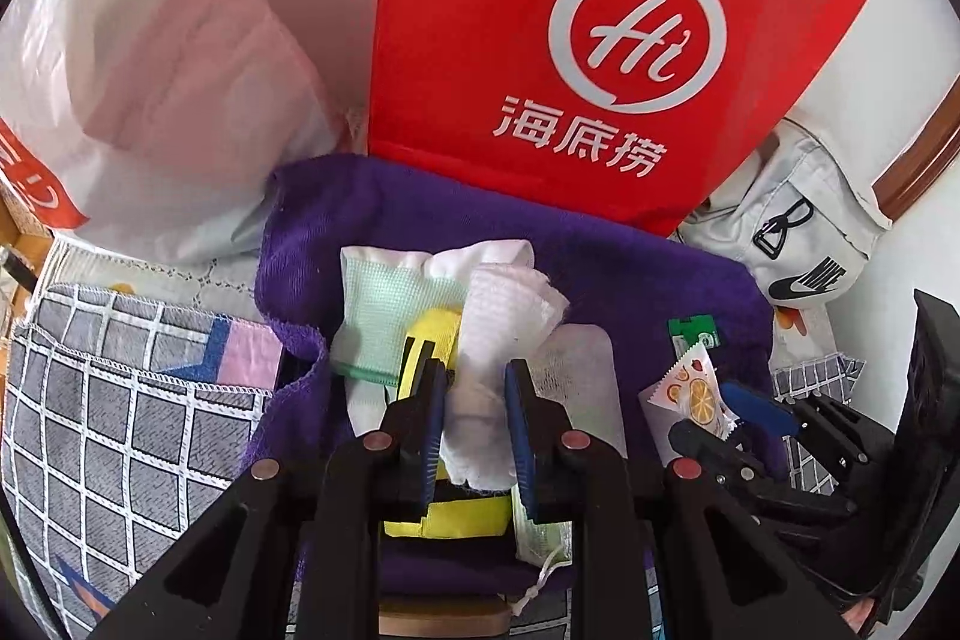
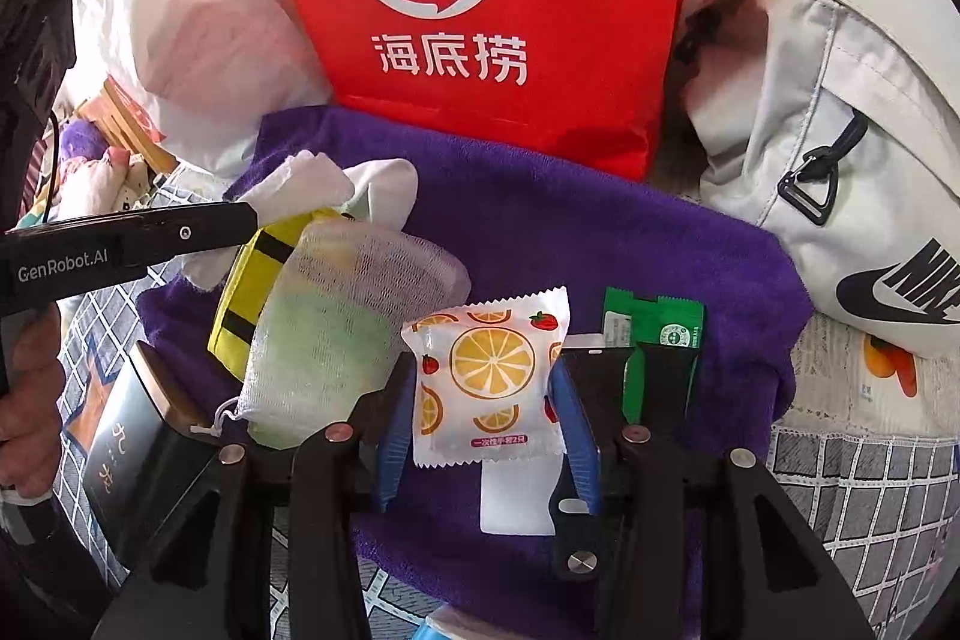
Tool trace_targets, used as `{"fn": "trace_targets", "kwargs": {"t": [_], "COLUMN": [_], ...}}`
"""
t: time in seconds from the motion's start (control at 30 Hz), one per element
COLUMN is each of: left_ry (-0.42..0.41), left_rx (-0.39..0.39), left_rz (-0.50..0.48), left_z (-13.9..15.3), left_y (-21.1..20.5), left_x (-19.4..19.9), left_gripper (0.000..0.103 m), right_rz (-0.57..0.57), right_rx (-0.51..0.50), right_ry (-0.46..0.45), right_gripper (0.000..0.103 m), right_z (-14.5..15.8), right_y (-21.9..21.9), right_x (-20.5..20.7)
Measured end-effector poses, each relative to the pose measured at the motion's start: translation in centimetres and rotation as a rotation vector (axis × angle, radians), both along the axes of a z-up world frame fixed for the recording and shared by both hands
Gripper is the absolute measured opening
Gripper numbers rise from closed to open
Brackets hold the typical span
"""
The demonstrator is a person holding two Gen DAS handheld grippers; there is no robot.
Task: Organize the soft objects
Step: 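Open the left tool to release the tissue while the right tool releases the packet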
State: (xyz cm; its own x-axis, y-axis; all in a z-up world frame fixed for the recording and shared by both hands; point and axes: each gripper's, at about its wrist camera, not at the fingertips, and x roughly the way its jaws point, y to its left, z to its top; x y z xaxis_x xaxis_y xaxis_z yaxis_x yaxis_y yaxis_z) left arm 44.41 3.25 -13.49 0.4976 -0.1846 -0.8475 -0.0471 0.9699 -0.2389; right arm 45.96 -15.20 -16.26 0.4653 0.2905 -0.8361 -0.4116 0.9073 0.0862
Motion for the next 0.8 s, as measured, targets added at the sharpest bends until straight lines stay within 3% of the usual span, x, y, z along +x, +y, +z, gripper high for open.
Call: {"fn": "trace_targets", "kwargs": {"t": [0.17, 0.3, 0.8], "left_ry": [0.029, 0.029, 0.003], "left_rx": [-0.01, -0.004, 0.021], "left_rz": [0.002, 0.012, 0.007], "left_z": [-0.5, -0.3, 1.4], "left_y": [0.1, 0.0, 0.1], "left_x": [0.2, 0.1, -0.6], "left_gripper": [0.022, 0.044, 0.056], "right_rz": [0.011, 0.016, -0.056], "right_rx": [-0.022, -0.013, 0.038], "right_ry": [-0.004, 0.005, 0.002], "right_gripper": [0.055, 0.063, 0.066], "right_z": [-0.2, -0.1, 1.5], "right_y": [0.3, 0.2, -1.6], "right_x": [0.0, 0.0, 0.0]}}
